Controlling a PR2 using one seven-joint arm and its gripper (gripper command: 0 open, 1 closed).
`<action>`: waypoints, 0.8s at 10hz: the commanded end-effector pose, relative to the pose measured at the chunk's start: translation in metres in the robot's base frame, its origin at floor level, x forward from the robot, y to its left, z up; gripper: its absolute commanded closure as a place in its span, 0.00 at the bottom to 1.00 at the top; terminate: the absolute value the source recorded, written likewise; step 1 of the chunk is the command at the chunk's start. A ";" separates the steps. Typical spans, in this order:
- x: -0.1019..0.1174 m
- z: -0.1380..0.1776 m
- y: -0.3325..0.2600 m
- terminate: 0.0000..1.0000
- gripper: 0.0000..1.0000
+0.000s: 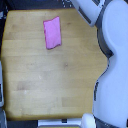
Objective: Folding a cloth
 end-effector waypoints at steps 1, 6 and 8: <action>0.025 0.020 -0.133 0.00 0.00; 0.016 0.027 -0.218 0.00 0.00; -0.007 0.019 -0.259 0.00 0.00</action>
